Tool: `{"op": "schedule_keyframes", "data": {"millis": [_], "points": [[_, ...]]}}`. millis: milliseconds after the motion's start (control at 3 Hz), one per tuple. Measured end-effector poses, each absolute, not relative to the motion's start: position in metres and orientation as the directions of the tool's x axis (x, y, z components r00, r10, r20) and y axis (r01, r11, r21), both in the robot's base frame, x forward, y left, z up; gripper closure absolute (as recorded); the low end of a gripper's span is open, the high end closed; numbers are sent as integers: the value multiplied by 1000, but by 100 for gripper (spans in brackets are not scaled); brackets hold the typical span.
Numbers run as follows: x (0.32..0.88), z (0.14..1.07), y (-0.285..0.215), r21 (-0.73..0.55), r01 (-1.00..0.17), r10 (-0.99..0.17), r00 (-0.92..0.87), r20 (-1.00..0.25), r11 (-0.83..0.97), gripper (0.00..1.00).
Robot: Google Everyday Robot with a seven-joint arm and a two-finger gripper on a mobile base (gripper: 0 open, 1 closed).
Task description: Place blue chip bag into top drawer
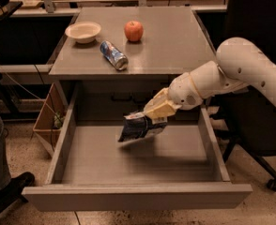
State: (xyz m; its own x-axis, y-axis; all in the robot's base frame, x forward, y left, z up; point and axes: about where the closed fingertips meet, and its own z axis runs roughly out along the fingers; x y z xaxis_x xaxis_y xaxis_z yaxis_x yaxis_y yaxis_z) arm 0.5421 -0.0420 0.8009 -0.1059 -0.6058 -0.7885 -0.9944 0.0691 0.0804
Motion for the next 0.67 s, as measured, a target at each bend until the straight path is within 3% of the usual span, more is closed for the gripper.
{"op": "schedule_keyframes", "data": {"millis": [333, 667], "points": [[556, 788, -28, 68, -996, -578, -88, -811, 56, 100], [552, 763, -33, 85, -996, -570, -92, -816, 39, 76]]}}
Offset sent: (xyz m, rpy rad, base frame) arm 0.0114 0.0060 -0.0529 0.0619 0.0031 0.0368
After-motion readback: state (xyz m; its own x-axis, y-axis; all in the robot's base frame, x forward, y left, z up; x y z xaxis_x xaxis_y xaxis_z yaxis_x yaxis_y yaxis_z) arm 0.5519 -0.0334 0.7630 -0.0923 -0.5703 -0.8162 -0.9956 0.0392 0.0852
